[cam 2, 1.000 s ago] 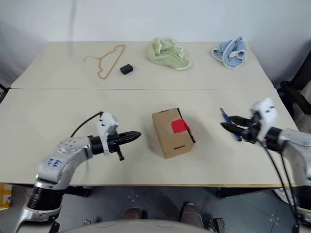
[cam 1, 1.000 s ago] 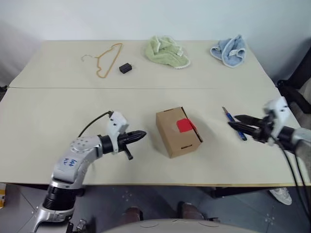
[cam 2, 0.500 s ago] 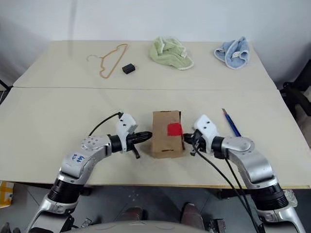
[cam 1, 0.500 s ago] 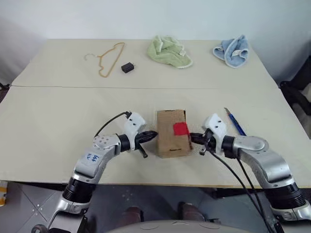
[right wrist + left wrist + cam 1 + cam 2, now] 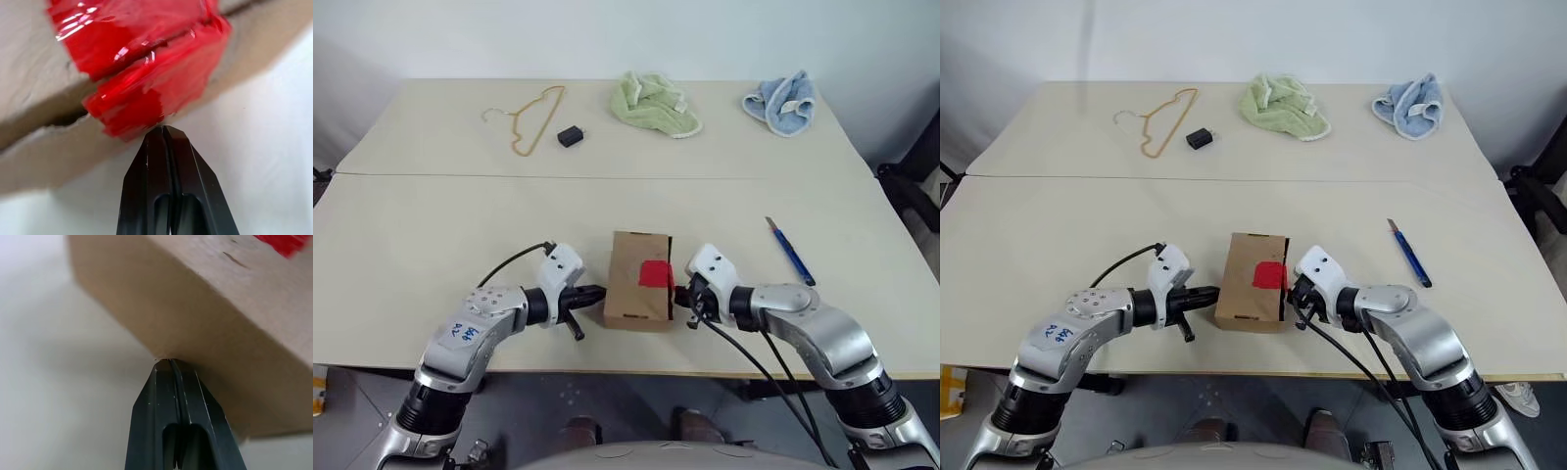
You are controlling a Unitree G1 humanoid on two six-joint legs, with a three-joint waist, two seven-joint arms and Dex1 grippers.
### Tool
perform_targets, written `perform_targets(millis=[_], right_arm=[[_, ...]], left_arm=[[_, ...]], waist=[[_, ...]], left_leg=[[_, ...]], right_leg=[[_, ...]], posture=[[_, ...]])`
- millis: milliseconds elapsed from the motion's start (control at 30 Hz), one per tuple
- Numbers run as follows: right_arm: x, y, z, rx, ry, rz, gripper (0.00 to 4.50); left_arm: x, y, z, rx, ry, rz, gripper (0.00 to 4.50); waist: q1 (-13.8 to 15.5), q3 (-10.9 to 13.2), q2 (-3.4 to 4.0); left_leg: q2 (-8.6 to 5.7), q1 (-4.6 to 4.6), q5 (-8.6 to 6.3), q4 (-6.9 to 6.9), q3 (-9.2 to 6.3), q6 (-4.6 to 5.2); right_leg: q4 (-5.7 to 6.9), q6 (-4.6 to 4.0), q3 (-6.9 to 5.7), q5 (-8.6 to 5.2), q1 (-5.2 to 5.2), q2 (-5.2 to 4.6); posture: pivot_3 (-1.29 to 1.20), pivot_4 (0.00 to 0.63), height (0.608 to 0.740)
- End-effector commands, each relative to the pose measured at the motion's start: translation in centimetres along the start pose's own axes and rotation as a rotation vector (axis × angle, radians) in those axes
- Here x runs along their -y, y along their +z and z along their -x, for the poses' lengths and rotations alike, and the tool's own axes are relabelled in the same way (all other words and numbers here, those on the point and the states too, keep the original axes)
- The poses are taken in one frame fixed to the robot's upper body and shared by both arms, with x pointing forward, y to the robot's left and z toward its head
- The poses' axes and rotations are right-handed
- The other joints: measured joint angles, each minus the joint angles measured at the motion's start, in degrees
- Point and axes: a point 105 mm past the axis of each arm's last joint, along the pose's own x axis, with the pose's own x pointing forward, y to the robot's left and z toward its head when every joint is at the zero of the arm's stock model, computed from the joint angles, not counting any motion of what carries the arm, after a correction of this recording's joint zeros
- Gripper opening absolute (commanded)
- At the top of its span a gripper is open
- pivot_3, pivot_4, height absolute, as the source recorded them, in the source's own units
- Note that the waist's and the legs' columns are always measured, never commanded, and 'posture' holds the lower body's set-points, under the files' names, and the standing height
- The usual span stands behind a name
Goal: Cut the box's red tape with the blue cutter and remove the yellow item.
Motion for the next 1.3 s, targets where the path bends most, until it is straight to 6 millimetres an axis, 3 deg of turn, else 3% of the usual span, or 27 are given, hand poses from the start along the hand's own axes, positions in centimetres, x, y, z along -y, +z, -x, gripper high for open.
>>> perform_targets(millis=[33,500,733,867,967,1033,1200,1300], right_arm=[[-0.2,1.7,-0.3,0.053,0.010,0.032,0.03],[-0.2,0.4,0.6,-0.025,0.029,0.012,0.03],[-0.1,1.2,3.3,0.008,0.054,-0.080,0.03],[-0.4,2.5,5.9,0.025,0.120,-0.193,0.93],[0.1,3.8,7.5,0.032,0.162,-0.299,2.00],[0.3,4.6,7.7,0.043,0.178,-0.341,2.71],[0.9,5.9,5.9,0.052,0.159,-0.350,4.41],[1.4,5.6,4.8,0.044,0.123,-0.364,4.47]], left_arm=[[0.8,0.6,0.2,0.019,-0.019,-0.019,0.00],[-0.5,0.4,0.4,0.006,0.039,-0.056,0.00],[-1.3,0.2,2.4,-0.035,0.035,-0.084,0.00],[-1.6,1.2,5.2,-0.086,-0.052,-0.089,0.00],[-0.6,6.1,5.7,0.076,-0.181,-0.129,0.00],[0.3,7.7,5.2,0.132,-0.236,-0.146,0.00],[0.7,7.7,2.3,0.123,-0.249,-0.171,0.00],[0.3,6.7,0.7,0.073,-0.210,-0.197,0.00]], waist=[[-0.1,0.0,0.00],[-0.3,0.0,0.00],[-0.3,0.0,-0.01],[-0.5,0.0,-0.01],[-0.2,0.1,-0.02],[0.2,0.1,-0.04],[-0.2,0.1,-0.07],[-0.7,0.1,-0.09]], left_leg=[[0.00,0.01,0.00,0.00,0.00,0.00],[0.00,-0.01,-0.01,-0.01,0.00,0.02],[0.01,-0.03,-0.02,-0.01,0.00,0.02],[0.03,-0.03,-0.02,-0.03,0.00,0.04],[0.03,-0.04,-0.03,-0.03,0.00,0.05],[0.02,-0.07,-0.01,0.02,-0.02,0.08],[0.00,-0.04,-0.04,-0.06,0.04,0.10],[-0.01,-0.11,-0.04,-0.06,0.07,0.11]], right_leg=[[0.00,0.00,0.00,0.00,0.00,0.00],[-0.01,-0.01,0.00,0.00,-0.01,0.00],[-0.03,-0.01,0.00,0.00,-0.02,0.00],[-0.01,-0.04,0.00,-0.02,-0.03,0.00],[-0.01,-0.05,-0.01,-0.02,-0.04,0.01],[-0.01,-0.06,-0.03,0.02,-0.02,0.00],[-0.04,-0.06,0.00,0.02,-0.02,0.00],[-0.03,-0.05,0.04,0.02,-0.13,0.00]], posture=[[0.00,0.150,0.740],[0.00,0.150,0.740],[0.00,0.150,0.740],[0.00,0.150,0.740],[0.00,0.150,0.740],[0.00,0.150,0.740],[0.00,0.150,0.740],[0.00,0.150,0.740]])
